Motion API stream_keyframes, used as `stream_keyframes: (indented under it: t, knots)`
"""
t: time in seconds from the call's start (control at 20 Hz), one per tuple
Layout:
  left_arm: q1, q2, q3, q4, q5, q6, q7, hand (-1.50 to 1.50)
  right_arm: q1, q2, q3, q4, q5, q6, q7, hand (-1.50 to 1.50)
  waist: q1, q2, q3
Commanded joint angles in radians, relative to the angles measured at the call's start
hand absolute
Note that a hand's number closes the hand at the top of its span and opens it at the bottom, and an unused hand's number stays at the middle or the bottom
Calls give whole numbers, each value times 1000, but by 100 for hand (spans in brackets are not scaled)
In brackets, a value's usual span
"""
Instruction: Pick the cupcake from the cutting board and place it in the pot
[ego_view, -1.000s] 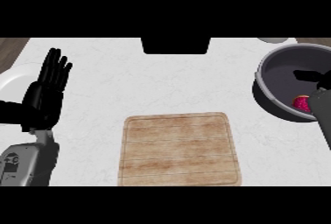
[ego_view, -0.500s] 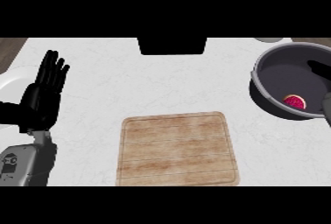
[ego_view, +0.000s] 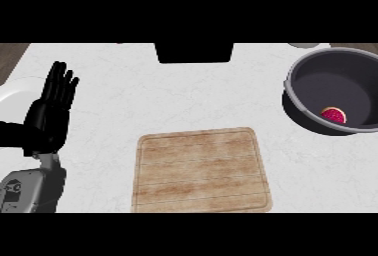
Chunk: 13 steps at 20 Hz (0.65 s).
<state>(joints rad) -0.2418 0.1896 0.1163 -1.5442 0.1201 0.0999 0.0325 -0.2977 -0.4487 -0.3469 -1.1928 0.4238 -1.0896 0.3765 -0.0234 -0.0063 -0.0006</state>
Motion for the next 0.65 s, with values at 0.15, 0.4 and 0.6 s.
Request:
stream_keyframes:
  t: [0.15, 0.4, 0.6]
  knots:
    - [-32, -7, -7, -11, -16, 15, 28, 0, 308, 38, -83, -338, -90, 8, -19, -150, 7, 3, 0]
    - [-13, -19, -20, -17, -11, -4, 29, 0, 502, 127, -126, -475, -197, 35, -158, -150, 9, 4, 1]
    - [-9, 4, 27, 21, 9, -41, -28, 0, 536, 159, -181, -511, -250, 81, -217, -150, 16, 5, 1]
